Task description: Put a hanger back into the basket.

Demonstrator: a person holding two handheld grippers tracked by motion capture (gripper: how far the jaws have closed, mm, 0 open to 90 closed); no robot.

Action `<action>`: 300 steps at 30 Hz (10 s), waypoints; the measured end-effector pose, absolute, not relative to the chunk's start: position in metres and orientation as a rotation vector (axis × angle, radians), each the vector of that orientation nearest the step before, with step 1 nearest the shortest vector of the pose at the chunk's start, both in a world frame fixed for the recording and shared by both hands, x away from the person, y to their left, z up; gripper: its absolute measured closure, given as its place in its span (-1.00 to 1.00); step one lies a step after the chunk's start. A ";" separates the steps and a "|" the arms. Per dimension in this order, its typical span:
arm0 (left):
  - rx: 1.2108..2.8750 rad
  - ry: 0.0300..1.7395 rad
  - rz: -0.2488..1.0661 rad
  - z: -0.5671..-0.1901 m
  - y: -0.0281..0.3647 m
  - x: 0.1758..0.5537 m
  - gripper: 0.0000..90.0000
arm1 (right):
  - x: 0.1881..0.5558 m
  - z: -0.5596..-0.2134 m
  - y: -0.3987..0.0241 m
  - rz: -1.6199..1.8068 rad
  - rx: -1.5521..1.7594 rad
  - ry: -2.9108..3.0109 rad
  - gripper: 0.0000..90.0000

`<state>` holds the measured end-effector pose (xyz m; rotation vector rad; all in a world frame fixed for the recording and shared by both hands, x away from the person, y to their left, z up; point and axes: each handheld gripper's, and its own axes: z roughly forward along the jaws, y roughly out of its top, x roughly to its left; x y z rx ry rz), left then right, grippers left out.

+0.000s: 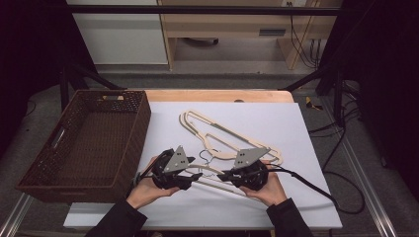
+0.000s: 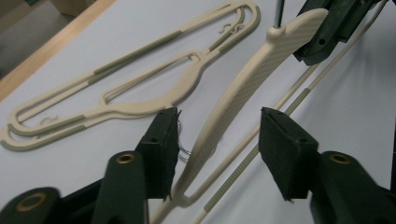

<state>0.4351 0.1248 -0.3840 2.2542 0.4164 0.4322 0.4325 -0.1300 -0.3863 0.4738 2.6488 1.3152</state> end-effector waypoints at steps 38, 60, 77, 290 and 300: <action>2.167 0.537 0.314 -0.363 0.144 0.416 0.91 | 0.430 -0.383 -0.172 1.394 0.718 2.291 -0.42; 2.012 0.621 0.458 -0.283 0.192 0.416 0.91 | 0.423 -0.397 -0.227 1.360 1.031 2.065 -0.83; 1.963 0.711 0.544 -0.244 0.252 0.445 0.91 | 0.423 -0.401 -0.235 1.345 1.082 2.036 -0.86; 1.987 0.738 0.366 -0.407 0.168 0.457 -0.66 | 0.466 -0.453 -0.181 1.003 0.984 2.570 0.78; 2.116 0.733 0.349 -0.427 0.128 0.492 -0.28 | 0.463 -0.448 -0.180 1.009 0.987 2.570 0.78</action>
